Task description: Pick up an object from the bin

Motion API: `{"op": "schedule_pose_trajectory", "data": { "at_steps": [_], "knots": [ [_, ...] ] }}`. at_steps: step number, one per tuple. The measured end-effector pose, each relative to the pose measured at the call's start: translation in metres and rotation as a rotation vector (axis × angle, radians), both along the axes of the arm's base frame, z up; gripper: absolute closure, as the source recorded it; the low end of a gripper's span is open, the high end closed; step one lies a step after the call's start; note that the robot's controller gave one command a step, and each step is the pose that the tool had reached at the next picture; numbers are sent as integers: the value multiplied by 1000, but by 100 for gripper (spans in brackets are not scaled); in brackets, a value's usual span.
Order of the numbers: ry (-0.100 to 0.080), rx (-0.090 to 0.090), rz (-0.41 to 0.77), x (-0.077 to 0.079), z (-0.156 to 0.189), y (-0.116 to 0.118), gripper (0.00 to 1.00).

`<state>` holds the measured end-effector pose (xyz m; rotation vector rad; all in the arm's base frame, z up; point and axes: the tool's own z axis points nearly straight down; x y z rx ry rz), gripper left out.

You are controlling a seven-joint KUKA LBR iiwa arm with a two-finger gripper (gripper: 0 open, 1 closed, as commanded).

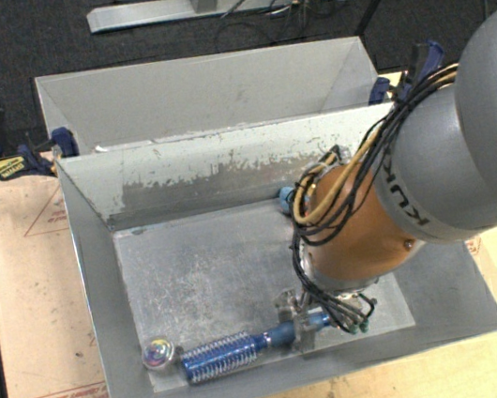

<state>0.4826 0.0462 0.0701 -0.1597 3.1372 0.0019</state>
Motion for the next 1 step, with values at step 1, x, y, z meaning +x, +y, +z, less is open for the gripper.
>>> {"op": "schedule_pose_trajectory", "data": {
  "at_steps": [1],
  "knots": [
    [-10,0,19,16,140,-4,100]
  ]
}}
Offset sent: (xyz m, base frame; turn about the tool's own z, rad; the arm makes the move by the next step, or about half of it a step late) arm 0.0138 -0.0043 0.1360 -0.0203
